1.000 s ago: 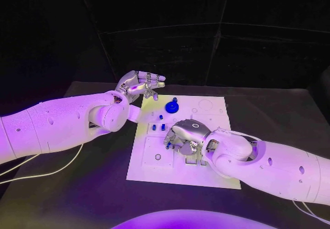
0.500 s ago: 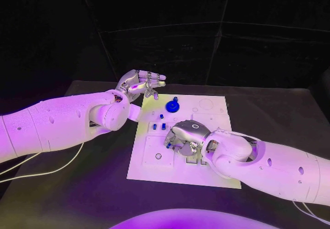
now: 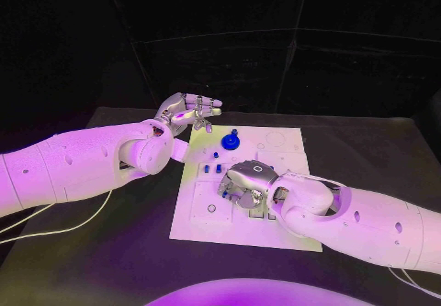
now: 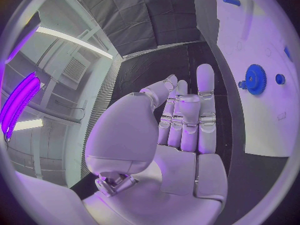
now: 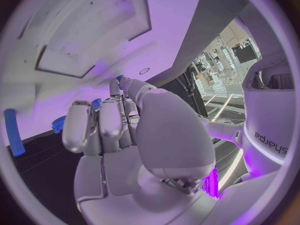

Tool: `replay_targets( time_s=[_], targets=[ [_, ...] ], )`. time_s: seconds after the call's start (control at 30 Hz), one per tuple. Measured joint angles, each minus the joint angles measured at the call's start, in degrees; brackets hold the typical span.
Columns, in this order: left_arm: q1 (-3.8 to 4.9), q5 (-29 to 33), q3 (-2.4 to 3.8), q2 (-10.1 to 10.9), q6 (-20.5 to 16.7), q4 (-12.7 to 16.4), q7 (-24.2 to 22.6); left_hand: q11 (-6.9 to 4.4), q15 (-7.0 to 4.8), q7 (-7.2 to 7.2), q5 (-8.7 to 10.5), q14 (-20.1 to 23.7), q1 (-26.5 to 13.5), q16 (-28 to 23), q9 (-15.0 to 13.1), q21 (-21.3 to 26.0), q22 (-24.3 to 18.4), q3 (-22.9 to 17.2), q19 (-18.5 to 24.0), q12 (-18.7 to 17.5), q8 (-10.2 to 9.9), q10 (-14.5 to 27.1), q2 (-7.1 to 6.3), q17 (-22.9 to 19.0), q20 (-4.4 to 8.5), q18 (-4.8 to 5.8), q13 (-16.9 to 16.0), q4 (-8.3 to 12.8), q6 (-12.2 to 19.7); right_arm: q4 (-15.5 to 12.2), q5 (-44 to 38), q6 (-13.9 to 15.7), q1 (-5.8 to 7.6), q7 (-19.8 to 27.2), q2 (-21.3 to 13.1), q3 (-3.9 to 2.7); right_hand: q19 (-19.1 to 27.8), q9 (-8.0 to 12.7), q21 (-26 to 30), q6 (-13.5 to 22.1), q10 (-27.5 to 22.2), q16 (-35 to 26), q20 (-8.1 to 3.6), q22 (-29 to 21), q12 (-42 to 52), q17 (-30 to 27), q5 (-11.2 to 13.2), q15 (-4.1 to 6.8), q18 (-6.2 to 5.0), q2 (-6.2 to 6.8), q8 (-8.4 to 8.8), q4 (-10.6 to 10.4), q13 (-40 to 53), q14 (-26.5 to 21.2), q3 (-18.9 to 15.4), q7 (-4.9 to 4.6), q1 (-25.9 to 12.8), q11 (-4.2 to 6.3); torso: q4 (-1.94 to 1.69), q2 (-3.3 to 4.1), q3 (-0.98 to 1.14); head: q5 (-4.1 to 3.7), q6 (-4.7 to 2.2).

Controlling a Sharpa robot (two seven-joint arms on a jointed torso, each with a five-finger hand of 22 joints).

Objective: Assemble the parts on the task board

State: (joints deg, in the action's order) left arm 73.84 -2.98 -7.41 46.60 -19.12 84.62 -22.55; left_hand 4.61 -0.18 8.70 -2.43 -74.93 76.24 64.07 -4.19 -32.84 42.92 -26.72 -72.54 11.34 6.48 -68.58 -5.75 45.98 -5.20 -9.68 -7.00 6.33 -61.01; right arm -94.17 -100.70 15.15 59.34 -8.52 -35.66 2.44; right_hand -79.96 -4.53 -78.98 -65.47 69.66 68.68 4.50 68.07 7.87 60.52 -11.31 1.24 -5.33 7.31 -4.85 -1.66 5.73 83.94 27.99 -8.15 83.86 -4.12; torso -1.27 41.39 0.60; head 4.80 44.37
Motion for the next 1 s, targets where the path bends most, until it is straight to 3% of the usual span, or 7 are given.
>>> replay_targets(
  time_s=[0.43,0.53,0.67,1.0],
  targets=[
    [0.01,0.0,0.0,0.0,0.3,0.0,0.1,0.0,0.0,0.0,0.0,0.0,0.0,0.0,0.0,0.0,0.0,0.0,0.0,0.0,0.0,0.0,0.0,-0.1,0.0,-0.01,0.0,0.0,0.0,0.3,-0.6,-0.7,0.06,-0.5,0.4,0.04,0.5,0.7,0.3,3.9,-5.8,0.0,1.37,-1.2,-3.4,-1.3,0.0,-1.5,0.0,1.91,1.08,-0.6,-2.1,0.0,-0.9,-1.53,-3.3,-1.34,0.0,-0.02,-0.02,0.0,0.1],
    [0.01,0.0,0.0,0.0,0.4,0.0,0.1,-0.21,-0.13,0.0,0.0,0.1,0.0,-0.2,0.0,0.0,0.0,0.0,0.0,0.0,0.0,0.2,0.0,-0.2,0.0,0.0,0.0,0.0,0.0,0.3,-0.7,-0.5,0.02,-0.5,0.2,0.07,0.8,0.8,0.6,5.2,-6.9,0.0,1.66,-1.5,-3.5,-1.6,0.0,-1.56,0.0,1.92,1.08,-0.4,-2.1,0.1,-1.0,-1.59,-3.3,-2.1,0.0,-0.02,-0.02,-0.01,0.1],
    [0.01,0.0,0.0,0.0,0.4,0.0,0.2,-0.21,-0.21,0.0,0.0,0.2,0.0,-0.2,0.0,0.0,0.0,0.0,0.0,0.0,0.0,0.2,0.0,-0.2,0.0,0.0,0.0,0.0,0.0,-0.2,-0.7,0.0,-0.08,-0.5,-0.3,0.18,0.8,0.8,0.9,5.2,-7.1,-0.2,1.66,-1.9,-3.8,-1.9,0.0,-1.56,0.0,2.14,1.08,-0.4,-2.1,0.1,-1.0,-1.6,-3.6,-2.13,0.0,-0.02,0.01,-0.03,0.02],
    [0.01,0.0,0.0,0.1,0.7,-0.3,0.3,-0.21,-0.21,0.0,0.0,0.2,0.0,-0.2,0.0,0.0,0.0,0.0,0.0,0.0,0.0,0.2,0.0,-0.2,0.0,0.0,0.0,0.0,0.0,-5.5,-0.3,4.6,-0.06,0.3,-5.1,0.11,1.2,0.8,1.3,7.3,-7.3,-0.2,2.07,-2.8,-3.2,-2.0,-0.4,-1.56,-0.01,2.45,1.08,-0.1,-2.0,0.1,-1.3,-1.53,-3.8,-2.02,0.07,-0.04,0.07,-0.05,-0.19]
  ],
)
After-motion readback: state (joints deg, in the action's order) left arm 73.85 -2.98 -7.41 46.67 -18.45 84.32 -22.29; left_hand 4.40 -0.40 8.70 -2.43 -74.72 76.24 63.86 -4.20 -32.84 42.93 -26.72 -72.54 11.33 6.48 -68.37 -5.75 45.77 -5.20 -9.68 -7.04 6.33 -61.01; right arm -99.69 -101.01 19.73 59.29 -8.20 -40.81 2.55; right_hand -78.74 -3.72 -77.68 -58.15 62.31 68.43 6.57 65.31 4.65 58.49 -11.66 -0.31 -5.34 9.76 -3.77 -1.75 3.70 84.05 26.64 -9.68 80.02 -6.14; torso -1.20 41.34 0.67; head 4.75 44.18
